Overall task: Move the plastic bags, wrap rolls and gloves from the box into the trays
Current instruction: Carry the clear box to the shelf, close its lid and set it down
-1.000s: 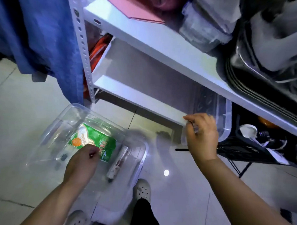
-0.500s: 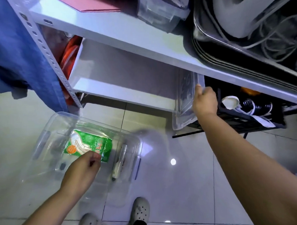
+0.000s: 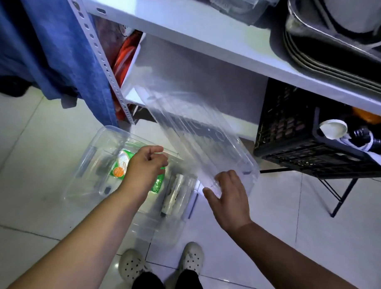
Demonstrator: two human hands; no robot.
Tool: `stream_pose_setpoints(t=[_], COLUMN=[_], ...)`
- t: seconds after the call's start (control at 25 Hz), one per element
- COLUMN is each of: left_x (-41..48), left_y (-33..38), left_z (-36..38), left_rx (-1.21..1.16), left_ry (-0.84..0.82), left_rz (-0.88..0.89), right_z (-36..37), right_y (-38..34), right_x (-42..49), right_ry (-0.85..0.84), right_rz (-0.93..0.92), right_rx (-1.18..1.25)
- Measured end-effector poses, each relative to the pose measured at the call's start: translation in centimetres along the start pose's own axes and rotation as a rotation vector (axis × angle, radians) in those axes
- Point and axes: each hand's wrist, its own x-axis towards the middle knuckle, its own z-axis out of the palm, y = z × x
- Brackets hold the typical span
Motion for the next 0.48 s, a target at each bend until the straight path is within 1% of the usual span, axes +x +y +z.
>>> stream_pose_setpoints(t=[0.12,0.28,0.32,0.48], left_x=[-0.5,-2.2,-2.5,-2.9], left_y=[0.3,-1.8,-2.9,-8.8], left_z=[-0.1,-3.8,-5.0,-9.9], left_rx=[-0.199,-0.360,-0.357,-0.220], left_ry=[0.150,0.345,0.381,0.490], left_rz=[-0.128,-0.165,-0.167,-0.183], right_z=[0.6,2.3,3.2,8.0], right_y=[-0.2,-0.8,-1.0,-1.5], right_x=[-2.2,-5.1,-5.6,-7.0], right_ry=[-0.087,-0.156,-0.166,-0.238], right_rz=[-0.120,-0.323,-0.370,-0.501], right_rx=[-0.113,-0.193,-0.211,-0.273])
